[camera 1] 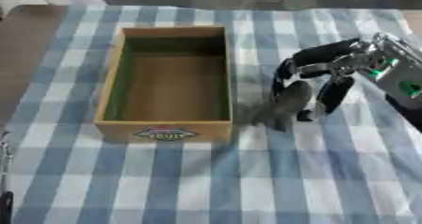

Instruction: Pick up objects on the table and place them in the box.

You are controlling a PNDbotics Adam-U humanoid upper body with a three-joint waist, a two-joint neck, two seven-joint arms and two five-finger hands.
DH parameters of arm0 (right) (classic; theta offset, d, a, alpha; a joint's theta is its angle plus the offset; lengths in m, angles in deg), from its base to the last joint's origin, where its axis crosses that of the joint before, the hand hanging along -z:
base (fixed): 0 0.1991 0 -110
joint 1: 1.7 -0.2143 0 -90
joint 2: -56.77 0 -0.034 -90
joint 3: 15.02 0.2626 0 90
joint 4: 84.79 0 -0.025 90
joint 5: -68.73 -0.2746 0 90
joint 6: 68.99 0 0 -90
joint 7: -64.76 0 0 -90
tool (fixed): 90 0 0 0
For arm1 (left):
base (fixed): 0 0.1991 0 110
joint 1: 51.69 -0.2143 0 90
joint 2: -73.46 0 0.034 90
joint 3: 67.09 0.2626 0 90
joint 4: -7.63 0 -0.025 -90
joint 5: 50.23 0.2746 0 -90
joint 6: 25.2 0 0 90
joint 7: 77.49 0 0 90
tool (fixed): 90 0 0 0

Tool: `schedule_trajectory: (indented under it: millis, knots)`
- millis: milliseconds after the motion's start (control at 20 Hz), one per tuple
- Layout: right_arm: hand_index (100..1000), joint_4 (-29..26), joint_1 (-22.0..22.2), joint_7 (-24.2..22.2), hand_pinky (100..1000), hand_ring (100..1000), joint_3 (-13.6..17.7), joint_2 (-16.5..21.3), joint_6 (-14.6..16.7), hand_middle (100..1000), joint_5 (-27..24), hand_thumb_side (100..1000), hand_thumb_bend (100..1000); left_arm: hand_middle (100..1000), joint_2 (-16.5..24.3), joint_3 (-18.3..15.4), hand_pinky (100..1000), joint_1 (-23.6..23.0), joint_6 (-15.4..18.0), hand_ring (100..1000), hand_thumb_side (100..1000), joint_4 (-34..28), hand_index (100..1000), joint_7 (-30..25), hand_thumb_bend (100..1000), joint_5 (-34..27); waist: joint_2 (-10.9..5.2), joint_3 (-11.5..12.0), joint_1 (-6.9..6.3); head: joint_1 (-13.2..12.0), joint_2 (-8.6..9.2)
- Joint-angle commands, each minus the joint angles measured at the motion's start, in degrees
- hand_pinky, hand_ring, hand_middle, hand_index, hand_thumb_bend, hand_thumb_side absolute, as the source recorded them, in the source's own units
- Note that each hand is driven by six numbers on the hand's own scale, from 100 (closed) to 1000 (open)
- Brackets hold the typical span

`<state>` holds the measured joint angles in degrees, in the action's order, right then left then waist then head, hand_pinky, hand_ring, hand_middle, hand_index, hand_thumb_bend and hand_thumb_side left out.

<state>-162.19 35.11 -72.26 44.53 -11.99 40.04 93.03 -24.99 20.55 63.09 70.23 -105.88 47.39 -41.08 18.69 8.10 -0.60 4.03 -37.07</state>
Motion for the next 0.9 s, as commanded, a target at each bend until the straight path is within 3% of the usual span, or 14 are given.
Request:
schedule_trajectory:
  millis: [50,650,900]
  knots:
    - [723,-0.48,-1.27,-4.94,820,872,0.78,0.82,4.42,603,-0.41,100,359,781,0.56,-0.03,825,0.64,-0.01,837,621,-1.08,723,-0.25,100,-0.20,-1.06,-0.08,0.01,0.05,0.72]
    - [685,0.11,-1.31,-4.94,807,858,0.19,0.45,3.61,552,-0.99,100,373,781,0.53,-0.01,825,0.56,-0.03,837,622,-1.08,722,-0.27,100,-0.24,-1.03,-0.15,0.08,0.15,0.81]
    - [671,0.17,-1.44,-4.94,799,851,0.31,0.35,2.84,532,-1.73,100,267,781,0.53,-0.02,825,0.58,-0.01,837,624,-1.08,722,-0.28,100,-0.25,-1.12,-0.16,0.07,0.19,0.88]
